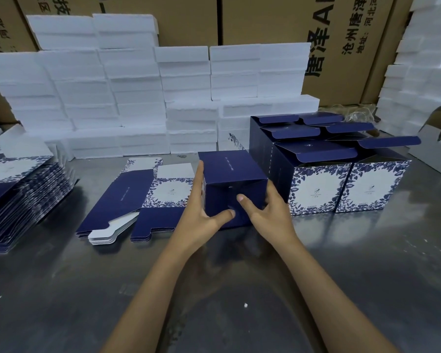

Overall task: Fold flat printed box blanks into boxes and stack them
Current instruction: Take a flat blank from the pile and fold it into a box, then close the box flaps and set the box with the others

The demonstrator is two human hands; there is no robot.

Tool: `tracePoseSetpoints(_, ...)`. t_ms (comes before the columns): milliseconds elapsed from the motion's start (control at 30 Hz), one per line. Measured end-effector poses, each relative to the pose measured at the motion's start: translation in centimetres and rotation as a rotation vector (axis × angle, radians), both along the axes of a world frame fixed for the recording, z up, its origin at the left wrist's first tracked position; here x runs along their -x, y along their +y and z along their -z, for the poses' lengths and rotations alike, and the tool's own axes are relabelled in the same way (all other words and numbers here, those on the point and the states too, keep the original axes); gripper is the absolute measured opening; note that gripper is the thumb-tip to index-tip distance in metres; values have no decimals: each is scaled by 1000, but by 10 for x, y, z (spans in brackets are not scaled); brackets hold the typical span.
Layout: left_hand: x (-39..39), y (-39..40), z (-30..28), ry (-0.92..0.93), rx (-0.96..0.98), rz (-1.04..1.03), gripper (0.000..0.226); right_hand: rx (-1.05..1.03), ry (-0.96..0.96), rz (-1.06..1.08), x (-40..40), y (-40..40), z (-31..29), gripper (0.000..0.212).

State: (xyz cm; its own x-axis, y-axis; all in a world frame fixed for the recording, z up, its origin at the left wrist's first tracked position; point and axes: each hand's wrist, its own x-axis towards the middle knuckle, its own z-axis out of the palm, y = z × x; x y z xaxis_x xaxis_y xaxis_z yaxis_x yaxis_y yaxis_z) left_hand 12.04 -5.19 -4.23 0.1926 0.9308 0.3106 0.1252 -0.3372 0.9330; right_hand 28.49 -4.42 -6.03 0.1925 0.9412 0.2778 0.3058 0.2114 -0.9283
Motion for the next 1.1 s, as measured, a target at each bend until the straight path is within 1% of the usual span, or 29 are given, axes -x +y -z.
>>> tracePoseSetpoints(67,0,-3,-3,-91,15,24,96,36,191,-129,0,-2,-6,48)
tracePoseSetpoints(133,-1,-7,-10,-206,45,13,77,60,362,-201,1,-4,-12,62)
tracePoseSetpoints(167,-1,-8,-13,-241,32,-22,69,74,431,-212,0,-3,-14,64)
tracePoseSetpoints(233,0,-9,-19,-287,-25,-135,63,102,540,-247,-4,1,-15,53)
tracePoseSetpoints(300,5,-7,-23,-387,-34,-243,68,97,567,-256,-12,6,-14,43)
tracePoseSetpoints(367,12,-3,-25,-474,1,-294,74,75,484,-202,-17,9,-13,43)
tracePoseSetpoints(400,15,-2,-25,-478,20,-307,74,62,439,-161,-18,10,-12,44)
tracePoseSetpoints(433,16,-1,-25,-459,38,-314,71,52,404,-121,-18,10,-11,44)
tracePoseSetpoints(533,12,0,-23,-366,88,-295,51,65,355,-51,-10,4,-16,33)
tracePoseSetpoints(600,8,1,-22,-329,119,-276,40,99,374,-73,-5,0,-21,59)
tracePoseSetpoints(633,6,0,-22,-318,131,-269,36,93,370,-86,-2,-2,-24,67)
tracePoseSetpoints(733,5,-2,-22,-285,138,-259,28,66,300,-134,3,-10,-30,68)
tracePoseSetpoints(833,5,-6,-25,-258,143,-281,32,14,311,-129,7,-12,-25,78)
tracePoseSetpoints(900,3,-10,-28,-186,121,-292,39,-10,317,-130,8,-14,-26,78)
tracePoseSetpoints(967,3,-12,-32,-143,126,-302,41,-21,291,-131,9,-17,-30,76)
tracePoseSetpoints(1033,5,-10,-41,-100,188,-326,34,-35,278,-137,8,-19,-32,67)
tracePoseSetpoints(1100,9,-2,-56,35,275,-343,22,-34,302,-142,7,-19,-33,57)
